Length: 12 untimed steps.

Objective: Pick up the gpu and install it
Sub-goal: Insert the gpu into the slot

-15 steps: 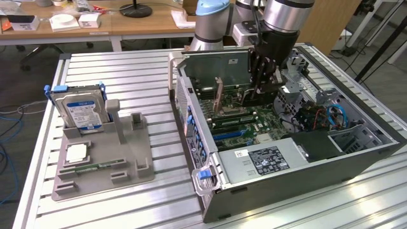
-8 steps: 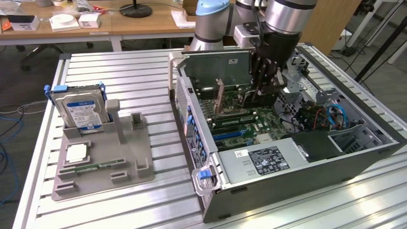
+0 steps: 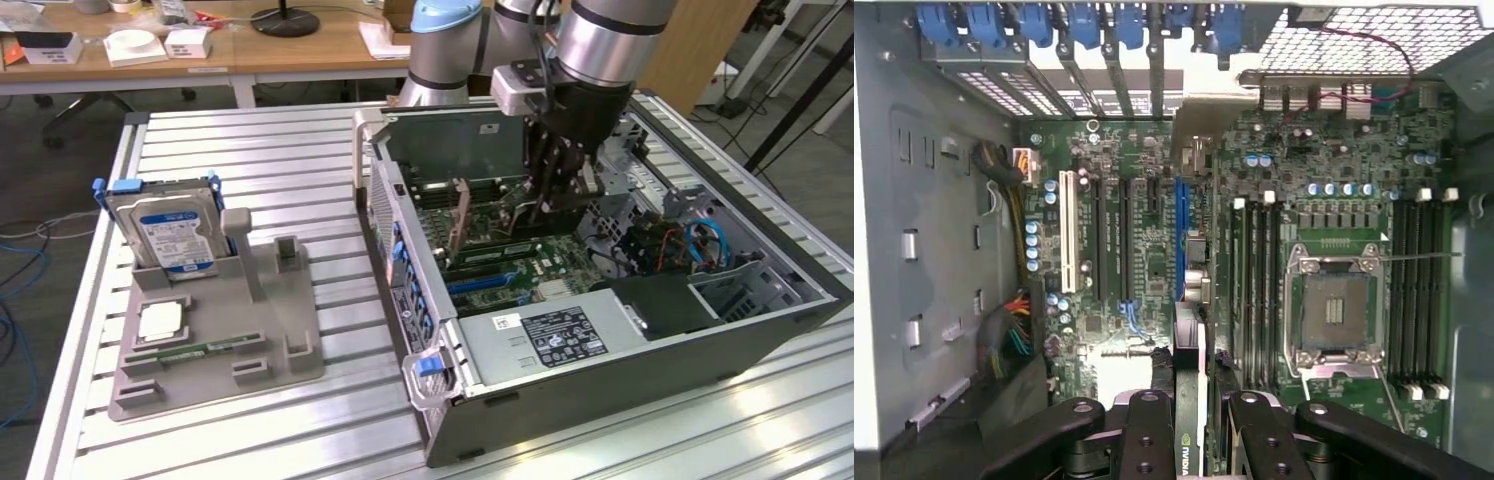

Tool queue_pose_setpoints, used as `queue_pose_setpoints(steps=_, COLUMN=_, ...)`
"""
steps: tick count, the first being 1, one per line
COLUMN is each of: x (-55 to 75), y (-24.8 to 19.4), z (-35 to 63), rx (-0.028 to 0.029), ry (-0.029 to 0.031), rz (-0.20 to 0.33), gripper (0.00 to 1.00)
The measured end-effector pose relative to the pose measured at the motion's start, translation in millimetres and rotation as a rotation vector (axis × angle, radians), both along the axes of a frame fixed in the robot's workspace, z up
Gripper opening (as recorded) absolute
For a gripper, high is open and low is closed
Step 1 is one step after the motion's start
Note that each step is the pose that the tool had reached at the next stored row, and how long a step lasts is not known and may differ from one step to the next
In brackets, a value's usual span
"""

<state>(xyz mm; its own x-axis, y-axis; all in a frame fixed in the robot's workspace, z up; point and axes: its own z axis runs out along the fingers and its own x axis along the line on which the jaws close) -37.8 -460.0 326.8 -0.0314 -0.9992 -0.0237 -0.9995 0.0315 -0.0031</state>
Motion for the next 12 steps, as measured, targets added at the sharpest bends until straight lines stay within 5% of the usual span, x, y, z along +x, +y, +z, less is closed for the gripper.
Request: queue_pose_setpoints(steps=12, x=-6.7, y=-2.5, z=-13.3, rx=-0.0002, ry=0.0001, rz=0.0, gripper=0.26)
